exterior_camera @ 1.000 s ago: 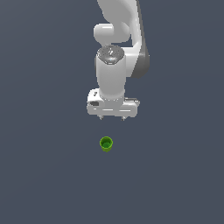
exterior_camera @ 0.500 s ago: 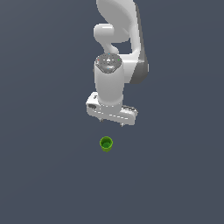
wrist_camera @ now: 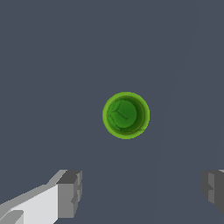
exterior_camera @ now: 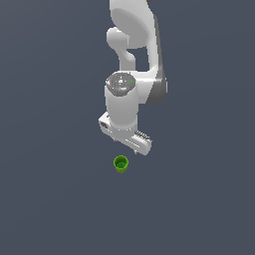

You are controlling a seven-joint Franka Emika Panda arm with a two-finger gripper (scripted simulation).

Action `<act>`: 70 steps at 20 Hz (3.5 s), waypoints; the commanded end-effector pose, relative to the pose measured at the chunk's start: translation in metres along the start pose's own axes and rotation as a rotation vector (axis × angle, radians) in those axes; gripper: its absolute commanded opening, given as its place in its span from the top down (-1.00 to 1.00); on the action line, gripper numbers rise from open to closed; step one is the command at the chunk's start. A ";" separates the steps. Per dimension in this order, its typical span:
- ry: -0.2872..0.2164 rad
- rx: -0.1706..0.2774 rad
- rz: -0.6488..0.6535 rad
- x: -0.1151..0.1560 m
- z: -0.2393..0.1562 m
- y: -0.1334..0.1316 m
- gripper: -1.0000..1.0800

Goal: Pick up the object and move it to a goal position.

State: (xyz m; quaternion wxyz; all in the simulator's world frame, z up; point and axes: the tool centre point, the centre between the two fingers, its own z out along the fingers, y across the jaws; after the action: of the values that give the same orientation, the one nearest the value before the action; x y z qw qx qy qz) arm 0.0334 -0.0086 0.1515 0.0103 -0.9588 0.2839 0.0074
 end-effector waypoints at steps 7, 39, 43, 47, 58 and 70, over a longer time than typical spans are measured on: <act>0.003 -0.002 0.243 0.014 0.018 -0.002 -0.92; 0.024 -0.008 0.742 0.041 0.062 -0.006 -0.92; 0.025 -0.008 0.744 0.041 0.077 -0.005 -0.92; 0.025 -0.007 0.747 0.041 0.099 -0.004 -0.92; 0.025 -0.007 0.747 0.043 0.108 -0.005 1.00; 0.025 -0.007 0.747 0.046 0.099 -0.002 1.00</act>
State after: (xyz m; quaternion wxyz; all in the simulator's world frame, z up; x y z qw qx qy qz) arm 0.0706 -0.0276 0.0467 -0.0008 -0.7892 0.6141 0.0013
